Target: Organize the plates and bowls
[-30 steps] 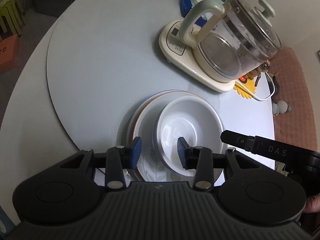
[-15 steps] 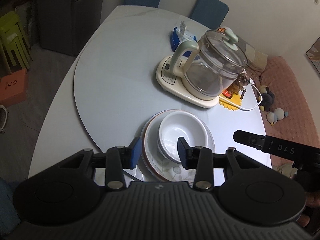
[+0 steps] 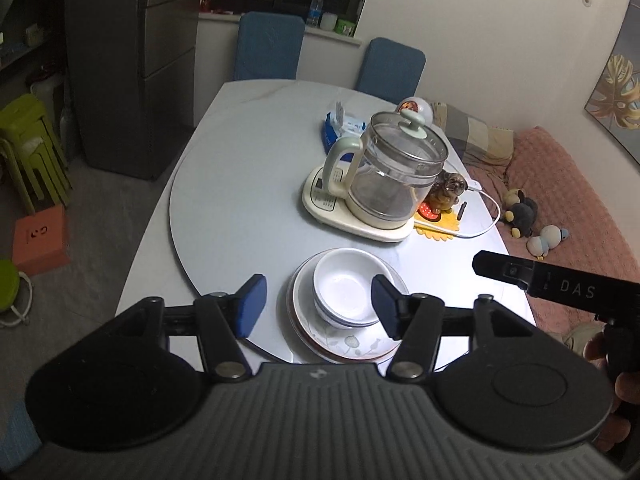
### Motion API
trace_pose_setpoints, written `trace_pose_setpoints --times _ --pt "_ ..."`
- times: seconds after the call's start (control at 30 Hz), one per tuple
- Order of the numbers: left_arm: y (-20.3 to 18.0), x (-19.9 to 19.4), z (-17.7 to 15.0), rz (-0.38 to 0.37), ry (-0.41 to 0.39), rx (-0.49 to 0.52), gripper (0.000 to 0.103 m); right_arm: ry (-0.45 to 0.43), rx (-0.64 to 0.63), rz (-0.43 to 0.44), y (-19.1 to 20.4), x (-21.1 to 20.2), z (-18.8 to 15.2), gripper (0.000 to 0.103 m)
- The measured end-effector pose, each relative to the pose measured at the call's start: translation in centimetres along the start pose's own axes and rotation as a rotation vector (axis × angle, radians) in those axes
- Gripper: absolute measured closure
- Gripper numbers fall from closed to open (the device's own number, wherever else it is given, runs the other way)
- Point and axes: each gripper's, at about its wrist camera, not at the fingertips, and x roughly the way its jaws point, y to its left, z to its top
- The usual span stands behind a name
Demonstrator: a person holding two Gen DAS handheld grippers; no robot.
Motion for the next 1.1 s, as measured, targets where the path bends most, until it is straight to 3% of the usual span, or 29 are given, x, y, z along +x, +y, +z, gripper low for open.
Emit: trace_pose_setpoints --times 0.07,0.13,0.2,0.3,0.6,1.1 --pt "-0.2 -1.2 -0.5 0.014 -0.023 0.015 0.030 -0.023 -0.005 -0.006 0.2 -1.0 -0.5 0.031" --pt "-0.2 -2.6 -1.0 0.032 -0.047 0.023 0.018 -0.048 -0.008 -0.018 0.2 -1.7 -0.9 0.017" --pt "-0.1 -3.7 -1.6 0.048 -0.069 0.028 0.009 -0.066 -0.010 -0.035 0.2 -2.4 -1.4 0.017" --pt "0.2 -5.0 -2.6 0.064 -0.088 0.032 0.005 -0.063 -0.004 -0.053 0.0 -3.0 -2.3 0.017" --pt "0.3 -7.3 -5.2 0.095 -0.098 0.026 0.003 -0.069 -0.025 -0.048 0.3 -5.4 -5.4 0.017" --pt "-1.4 -7.6 -9.6 0.107 -0.060 0.048 0.003 -0.049 -0.037 -0.073 -0.3 -7.4 -10.1 0.017"
